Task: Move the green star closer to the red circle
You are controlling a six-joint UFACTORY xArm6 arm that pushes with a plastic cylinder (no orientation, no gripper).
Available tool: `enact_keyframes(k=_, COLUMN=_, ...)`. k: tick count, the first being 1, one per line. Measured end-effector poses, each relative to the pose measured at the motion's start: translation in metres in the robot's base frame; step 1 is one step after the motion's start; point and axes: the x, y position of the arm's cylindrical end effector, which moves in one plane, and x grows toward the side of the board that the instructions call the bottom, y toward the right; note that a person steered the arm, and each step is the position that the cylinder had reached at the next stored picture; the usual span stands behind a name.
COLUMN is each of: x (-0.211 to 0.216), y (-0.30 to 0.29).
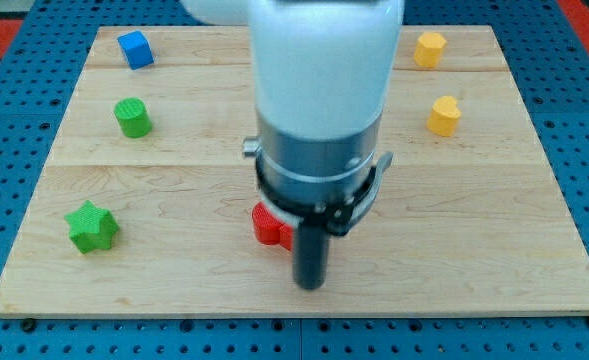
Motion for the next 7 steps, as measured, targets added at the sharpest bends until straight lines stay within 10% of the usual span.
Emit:
enact_keyframes(k=3, x=-0.022, y=-0.245)
enact_keyframes(k=7, x=-0.076, y=-0.155)
